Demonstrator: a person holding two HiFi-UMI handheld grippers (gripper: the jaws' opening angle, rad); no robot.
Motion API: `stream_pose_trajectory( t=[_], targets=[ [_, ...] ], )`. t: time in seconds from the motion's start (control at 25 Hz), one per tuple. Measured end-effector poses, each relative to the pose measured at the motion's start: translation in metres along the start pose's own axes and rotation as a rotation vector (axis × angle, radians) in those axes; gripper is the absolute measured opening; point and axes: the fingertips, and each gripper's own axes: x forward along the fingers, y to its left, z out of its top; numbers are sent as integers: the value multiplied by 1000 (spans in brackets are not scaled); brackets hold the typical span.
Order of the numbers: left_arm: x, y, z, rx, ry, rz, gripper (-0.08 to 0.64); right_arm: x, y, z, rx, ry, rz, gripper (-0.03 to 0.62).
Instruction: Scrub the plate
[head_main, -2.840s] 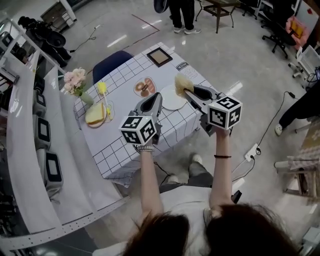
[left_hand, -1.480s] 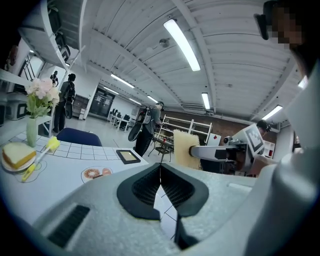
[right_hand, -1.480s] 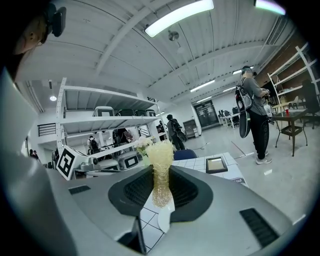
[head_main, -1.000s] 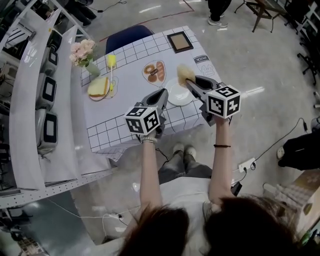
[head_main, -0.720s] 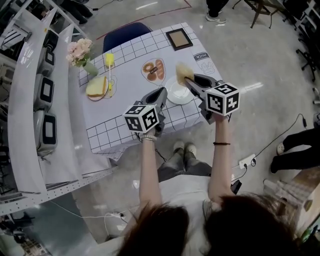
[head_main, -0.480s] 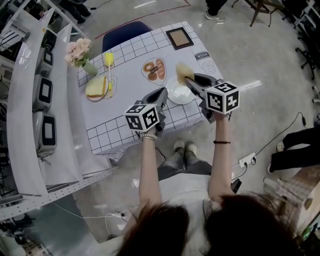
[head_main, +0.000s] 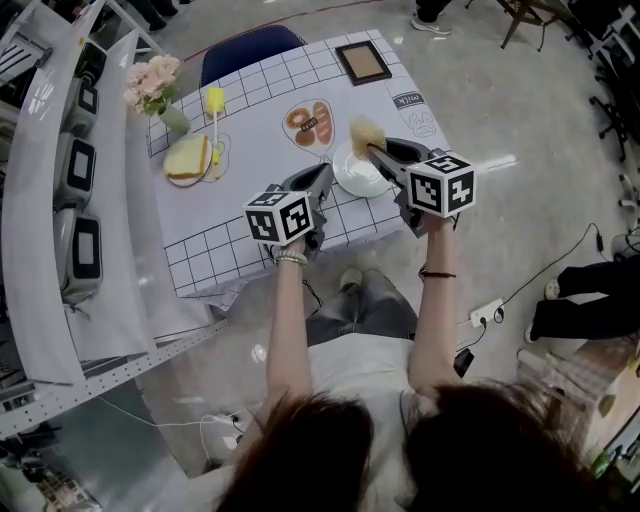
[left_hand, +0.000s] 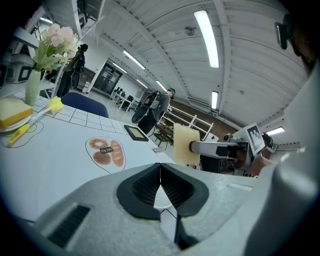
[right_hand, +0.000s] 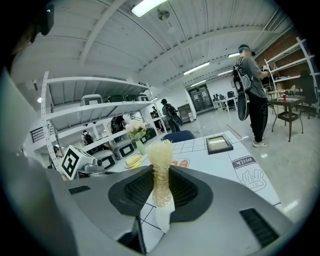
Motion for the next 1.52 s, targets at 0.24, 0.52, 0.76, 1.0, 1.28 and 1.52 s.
stream_pose_trajectory(
  t=[0.24, 0.52, 0.76, 1.0, 1.28, 1.52],
  targets=[
    [2, 4, -9, -31, 21, 13, 11, 10, -7, -8, 2, 59, 21, 78],
    [5, 7, -12, -88, -9, 70, 11, 24, -15, -13, -23, 171, 80, 78],
    [9, 9, -20, -119, -9, 102, 11, 38, -19, -23, -43, 243, 123, 78],
    [12, 12, -24, -134, -9, 131, 11, 49, -20, -31, -59, 302, 182, 78],
    [19, 15, -36, -171, -7, 165, 11, 56, -29, -47, -81, 404, 206, 78],
    [25, 16, -45, -200, -14, 179, 11, 61, -35, -59, -74, 467, 228, 78]
  ],
)
